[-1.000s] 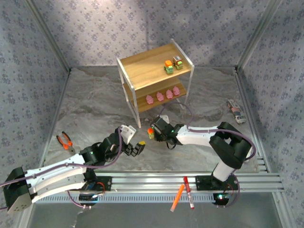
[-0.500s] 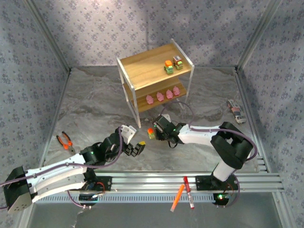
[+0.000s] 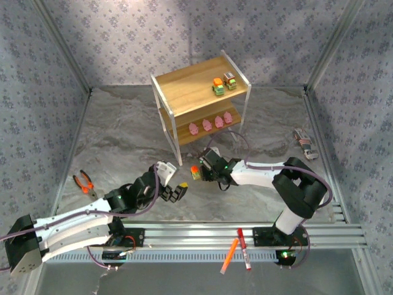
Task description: Place and organize the plastic toys onto the shelf
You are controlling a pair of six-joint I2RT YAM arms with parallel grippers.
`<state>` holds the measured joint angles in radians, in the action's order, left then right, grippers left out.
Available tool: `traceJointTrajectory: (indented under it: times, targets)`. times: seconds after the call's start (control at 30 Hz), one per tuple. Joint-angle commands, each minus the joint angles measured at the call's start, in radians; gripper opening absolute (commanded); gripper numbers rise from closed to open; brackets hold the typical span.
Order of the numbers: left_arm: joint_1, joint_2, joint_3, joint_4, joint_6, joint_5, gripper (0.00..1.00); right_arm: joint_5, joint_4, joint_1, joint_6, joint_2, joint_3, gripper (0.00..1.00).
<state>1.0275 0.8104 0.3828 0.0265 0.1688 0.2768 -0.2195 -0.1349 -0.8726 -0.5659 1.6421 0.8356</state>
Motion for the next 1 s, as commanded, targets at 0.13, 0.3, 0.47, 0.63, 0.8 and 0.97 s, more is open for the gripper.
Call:
traceJointTrajectory:
  times: [0.13,0.3,0.47,0.63,0.8,0.97]
  targets:
    - [-0.006,0.003,0.022,-0.004,0.009,-0.009,1.0,-0.007,0.015,0.004,0.048,0.038,0.015,0.48]
    - [-0.007,0.001,0.022,-0.004,0.009,-0.009,0.99,-0.025,0.011,-0.001,0.059,0.046,0.015,0.48]
    - [-0.007,0.003,0.022,-0.004,0.011,-0.009,0.99,-0.048,0.042,-0.006,0.079,0.044,-0.005,0.47]
    - [-0.008,0.003,0.022,-0.004,0.011,-0.009,1.0,-0.057,0.105,-0.011,0.097,0.053,-0.03,0.46]
    - [-0.01,0.001,0.023,-0.004,0.011,-0.009,1.0,-0.071,0.099,-0.019,0.114,0.061,-0.023,0.46]
    - [-0.01,0.001,0.022,-0.004,0.011,-0.011,0.99,-0.084,0.087,-0.022,0.128,0.055,-0.03,0.46]
